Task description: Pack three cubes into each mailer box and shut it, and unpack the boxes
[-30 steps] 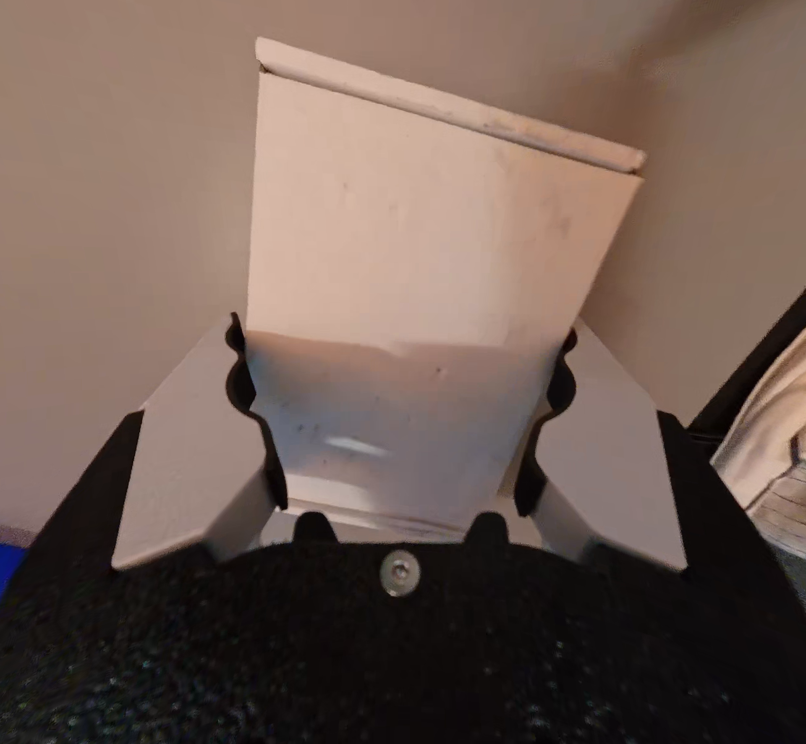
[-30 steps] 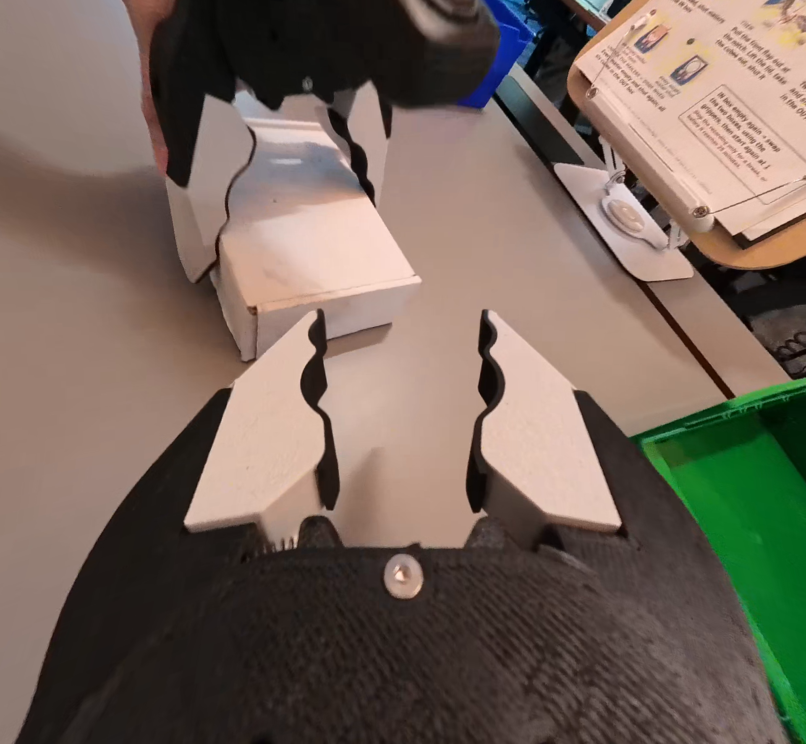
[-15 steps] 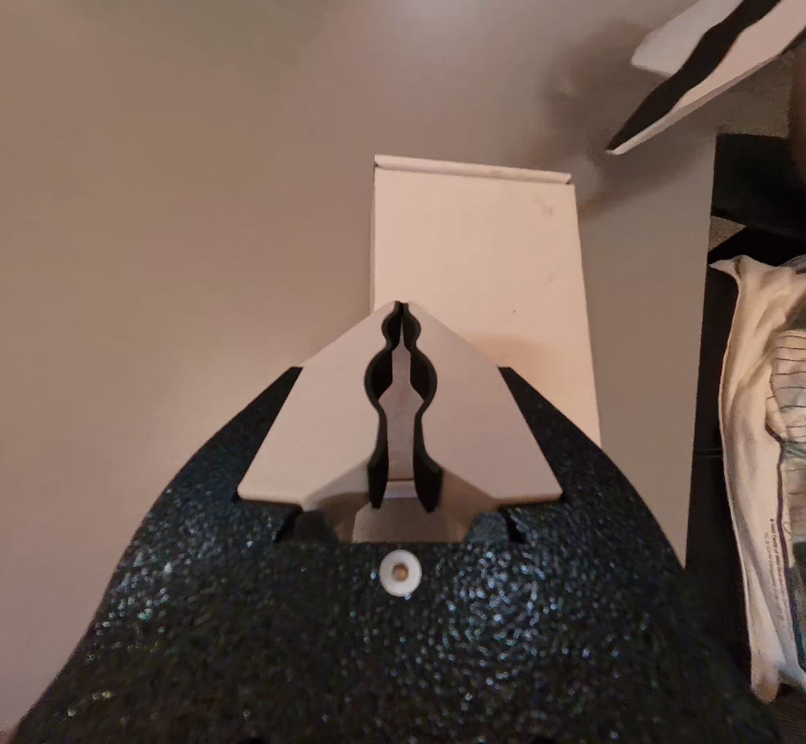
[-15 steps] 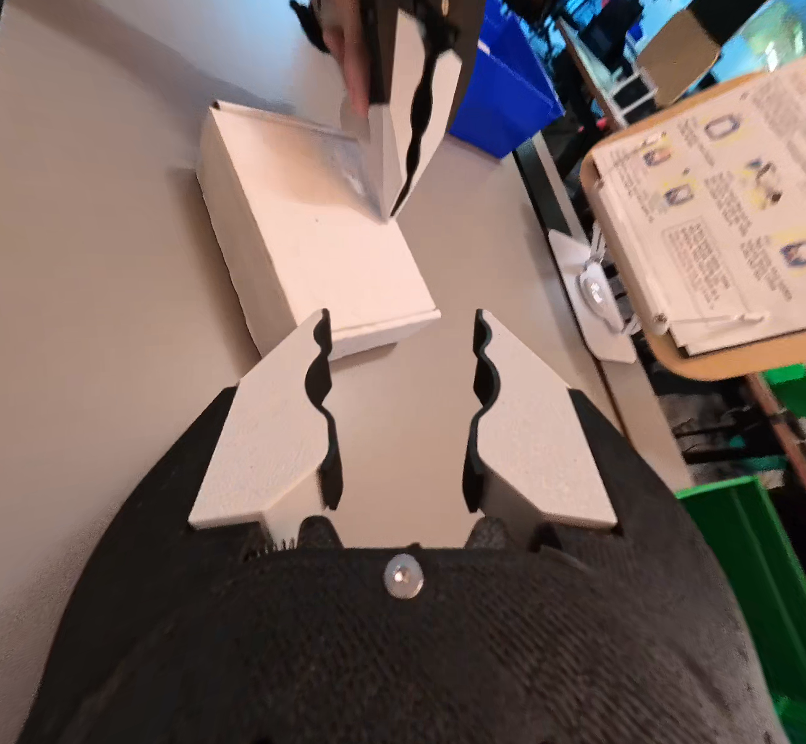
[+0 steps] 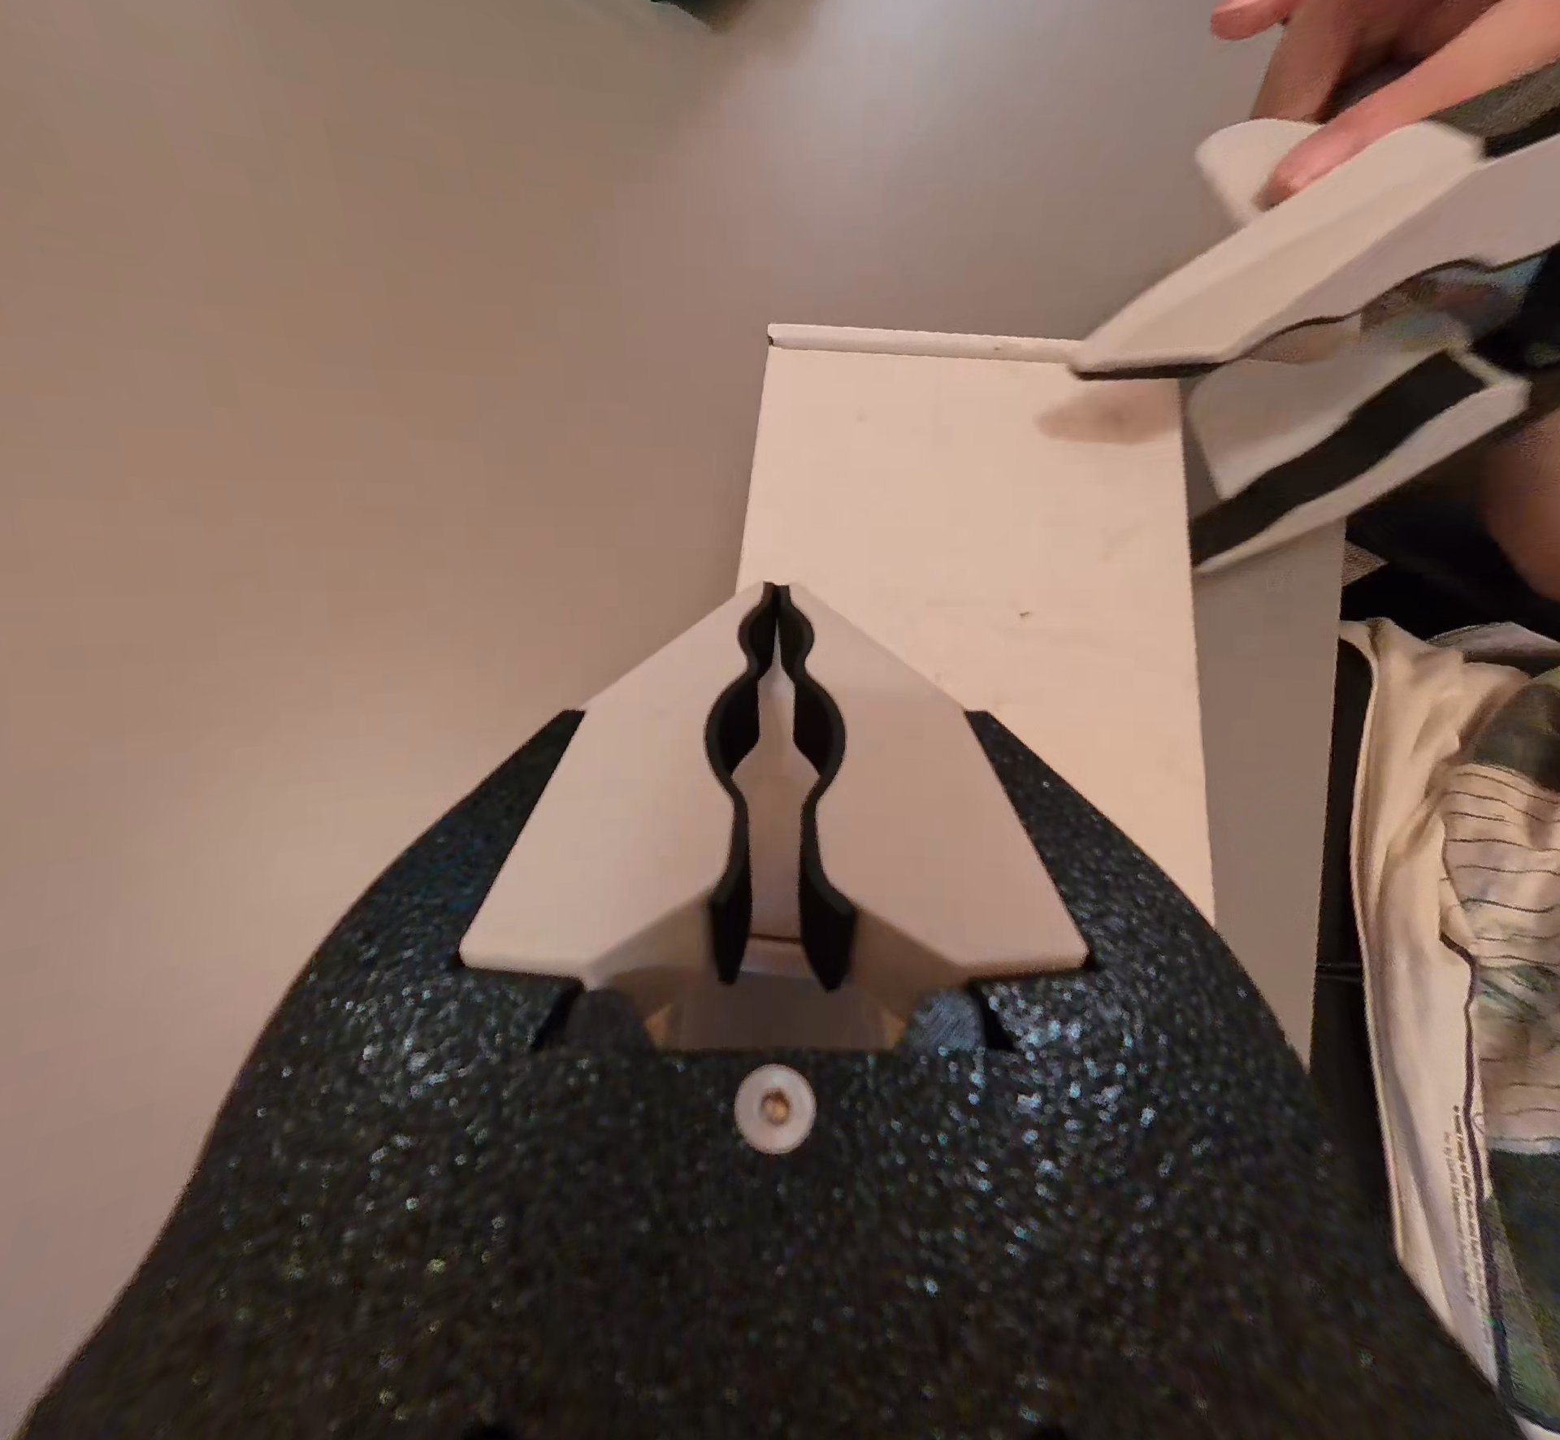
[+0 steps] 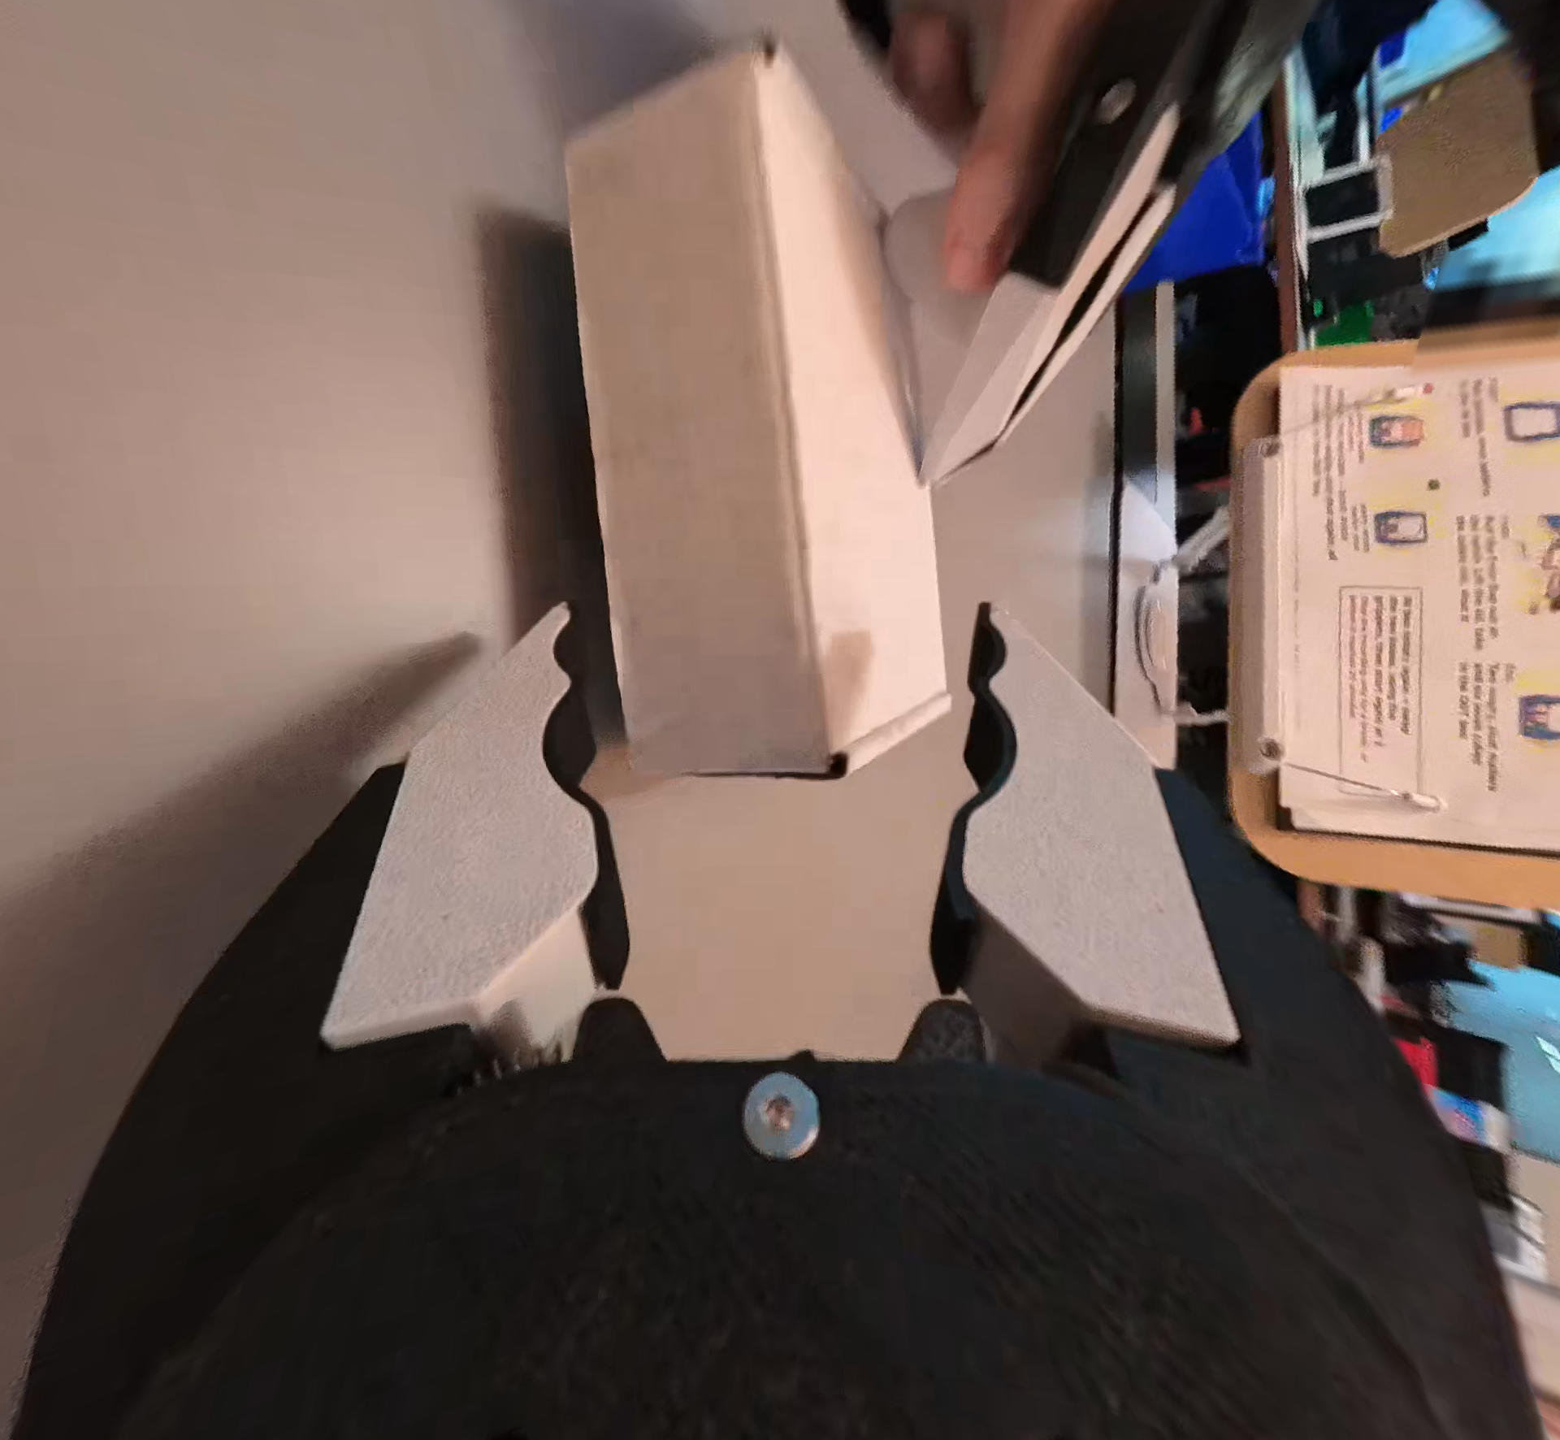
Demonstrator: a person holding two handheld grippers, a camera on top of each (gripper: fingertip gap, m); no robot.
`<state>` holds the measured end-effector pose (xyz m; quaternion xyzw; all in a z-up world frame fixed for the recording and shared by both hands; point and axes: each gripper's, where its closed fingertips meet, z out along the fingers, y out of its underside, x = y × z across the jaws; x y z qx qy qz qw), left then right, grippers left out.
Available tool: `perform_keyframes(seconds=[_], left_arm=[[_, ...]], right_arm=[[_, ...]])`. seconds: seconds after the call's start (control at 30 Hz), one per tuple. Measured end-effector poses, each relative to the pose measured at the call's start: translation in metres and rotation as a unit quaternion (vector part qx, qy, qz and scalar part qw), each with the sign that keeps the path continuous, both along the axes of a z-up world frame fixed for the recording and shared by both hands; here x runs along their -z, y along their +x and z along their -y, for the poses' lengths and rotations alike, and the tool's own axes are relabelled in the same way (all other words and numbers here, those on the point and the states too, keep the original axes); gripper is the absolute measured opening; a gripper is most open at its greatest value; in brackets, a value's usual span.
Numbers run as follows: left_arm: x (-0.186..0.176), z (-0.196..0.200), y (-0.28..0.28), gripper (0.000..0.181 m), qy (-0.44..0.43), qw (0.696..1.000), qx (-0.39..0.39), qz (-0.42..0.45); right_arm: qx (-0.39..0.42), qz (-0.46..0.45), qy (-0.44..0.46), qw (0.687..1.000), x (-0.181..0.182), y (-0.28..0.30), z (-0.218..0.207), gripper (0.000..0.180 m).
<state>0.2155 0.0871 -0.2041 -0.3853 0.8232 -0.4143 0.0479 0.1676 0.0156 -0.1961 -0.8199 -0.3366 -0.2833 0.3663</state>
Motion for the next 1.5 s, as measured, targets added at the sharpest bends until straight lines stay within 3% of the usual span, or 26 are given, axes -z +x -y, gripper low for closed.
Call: perform_keyframes(seconds=[0.1,0.23,0.4,0.57,0.67,0.8,0.87,0.97,1.03,1.2,1.3,1.37,1.5], left_arm=[[0.000,-0.001,0.001,0.000,-0.006,1.000,-0.005,-0.004],[-0.002,-0.007,0.005,0.000,0.010,0.999,-0.021,0.026],[-0.044,-0.036,-0.012,0.076,-0.046,0.978,-0.058,0.197],[-0.046,-0.056,-0.060,0.097,0.018,0.928,-0.047,0.368],[-0.019,-0.049,-0.073,0.093,0.085,0.915,-0.022,0.393],[-0.014,-0.041,-0.062,0.107,0.127,0.893,-0.022,0.431],[-0.008,-0.027,-0.055,0.113,0.135,0.893,0.015,0.430],[-0.002,-0.010,-0.035,0.108,0.162,0.876,0.048,0.452],[-0.008,-0.002,-0.022,0.080,0.146,0.868,0.047,0.473],[-0.003,0.018,-0.005,0.076,0.151,0.860,0.078,0.481],[0.008,0.017,0.000,0.074,0.179,0.863,0.084,0.464],[0.010,0.016,0.001,0.074,0.185,0.865,0.083,0.460],[0.012,0.016,0.002,0.073,0.194,0.864,0.082,0.458]], right_arm=[[0.027,0.062,-0.036,0.997,0.019,0.022,-0.001,0.088],[0.012,0.095,-0.033,0.995,0.023,0.027,-0.008,0.069],[0.024,0.048,0.007,0.999,0.006,0.026,-0.010,0.066],[0.029,0.011,-0.004,1.000,0.012,0.033,-0.001,0.066],[0.024,-0.027,0.011,0.999,0.007,0.036,0.001,0.066],[0.014,-0.075,0.021,0.997,0.003,0.039,0.004,0.066],[0.007,-0.095,0.021,0.995,0.001,0.041,0.004,0.066],[-0.006,-0.117,0.006,0.993,-0.001,0.044,0.003,0.066],[-0.014,-0.124,-0.008,0.992,-0.001,0.045,0.002,0.066],[-0.009,-0.107,-0.037,0.994,0.001,0.049,-0.004,0.066],[0.030,-0.045,-0.044,0.998,0.000,0.060,0.000,0.068],[0.049,0.022,-0.019,0.998,-0.010,0.061,-0.002,0.081],[-0.010,0.183,0.052,0.982,-0.039,0.025,-0.018,0.083]])
